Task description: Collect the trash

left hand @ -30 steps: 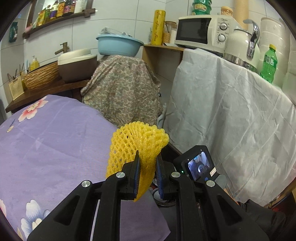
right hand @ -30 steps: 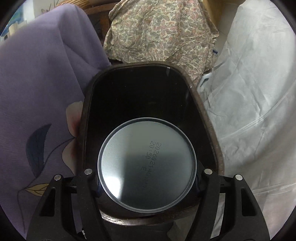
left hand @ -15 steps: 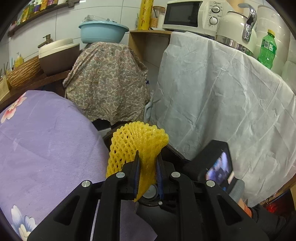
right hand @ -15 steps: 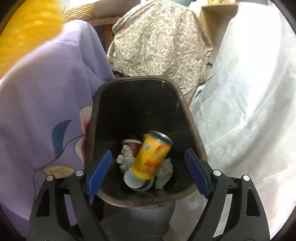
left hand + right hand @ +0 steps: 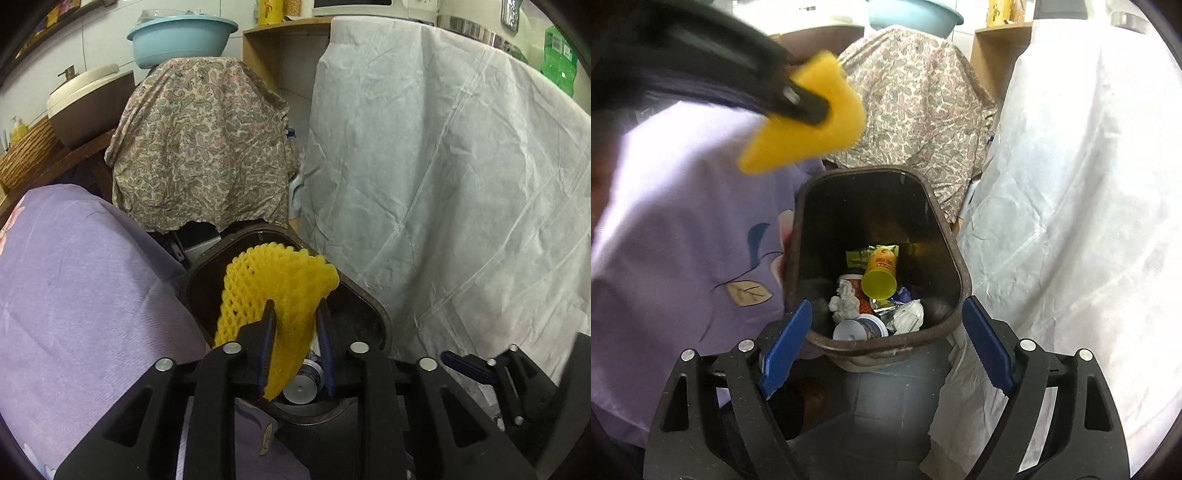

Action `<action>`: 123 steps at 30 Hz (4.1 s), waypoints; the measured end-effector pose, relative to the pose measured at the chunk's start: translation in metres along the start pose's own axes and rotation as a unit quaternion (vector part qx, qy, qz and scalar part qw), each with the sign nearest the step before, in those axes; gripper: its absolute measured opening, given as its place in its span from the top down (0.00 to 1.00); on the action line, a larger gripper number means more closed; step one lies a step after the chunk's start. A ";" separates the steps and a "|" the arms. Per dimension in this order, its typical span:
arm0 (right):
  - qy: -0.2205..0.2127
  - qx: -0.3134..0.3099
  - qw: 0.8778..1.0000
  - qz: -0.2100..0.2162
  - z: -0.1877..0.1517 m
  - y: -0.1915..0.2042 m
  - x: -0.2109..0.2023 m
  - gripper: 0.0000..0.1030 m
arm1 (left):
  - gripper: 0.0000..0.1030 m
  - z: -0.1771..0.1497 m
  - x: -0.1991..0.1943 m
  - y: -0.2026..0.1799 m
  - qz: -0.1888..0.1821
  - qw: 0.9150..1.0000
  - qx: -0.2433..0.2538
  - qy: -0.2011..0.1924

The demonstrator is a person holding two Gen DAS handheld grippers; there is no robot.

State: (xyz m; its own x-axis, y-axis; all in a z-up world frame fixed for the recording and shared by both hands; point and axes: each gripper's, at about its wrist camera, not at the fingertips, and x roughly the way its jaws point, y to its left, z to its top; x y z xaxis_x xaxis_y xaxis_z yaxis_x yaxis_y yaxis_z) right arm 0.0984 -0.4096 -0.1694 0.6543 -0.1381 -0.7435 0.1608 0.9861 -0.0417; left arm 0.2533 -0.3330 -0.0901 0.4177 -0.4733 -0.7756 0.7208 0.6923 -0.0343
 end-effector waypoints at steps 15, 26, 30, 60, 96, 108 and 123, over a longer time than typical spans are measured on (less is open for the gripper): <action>0.014 0.019 0.999 -0.020 -0.027 -0.007 -0.012 0.19 | 0.12 -0.011 -0.038 0.012 -0.014 0.998 -0.023 -0.051; 0.006 0.043 0.998 -0.036 -0.020 -0.007 -0.019 0.18 | 0.06 -0.049 -0.128 0.034 0.018 0.989 -0.038 -0.139; -0.019 0.046 0.998 -0.034 -0.012 0.005 -0.031 0.13 | 0.06 -0.066 -0.155 0.045 0.021 0.986 -0.050 -0.158; -0.274 0.002 0.961 0.032 -0.004 0.129 -0.203 0.06 | 0.05 -0.217 -0.297 0.071 0.222 0.919 -0.143 -0.293; -0.311 -0.017 0.947 0.073 -0.021 0.151 -0.237 0.06 | 0.05 -0.235 -0.318 0.064 0.261 0.894 -0.151 -0.332; -0.307 -0.017 0.949 0.075 -0.021 0.151 -0.234 0.06 | 0.05 -0.234 -0.317 0.062 0.260 0.896 -0.148 -0.329; -0.303 -0.011 0.950 0.076 -0.021 0.148 -0.232 0.06 | 0.05 -0.233 -0.318 0.064 0.259 0.897 -0.148 -0.327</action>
State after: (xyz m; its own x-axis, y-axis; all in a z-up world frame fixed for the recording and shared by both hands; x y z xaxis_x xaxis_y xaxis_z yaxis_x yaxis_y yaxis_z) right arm -0.0450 -0.2292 -0.0166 0.9749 -0.0151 -0.2223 0.0193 0.9997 0.0168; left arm 0.0371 -0.0112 0.0072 0.9587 -0.1976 -0.2045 0.1984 0.9800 -0.0166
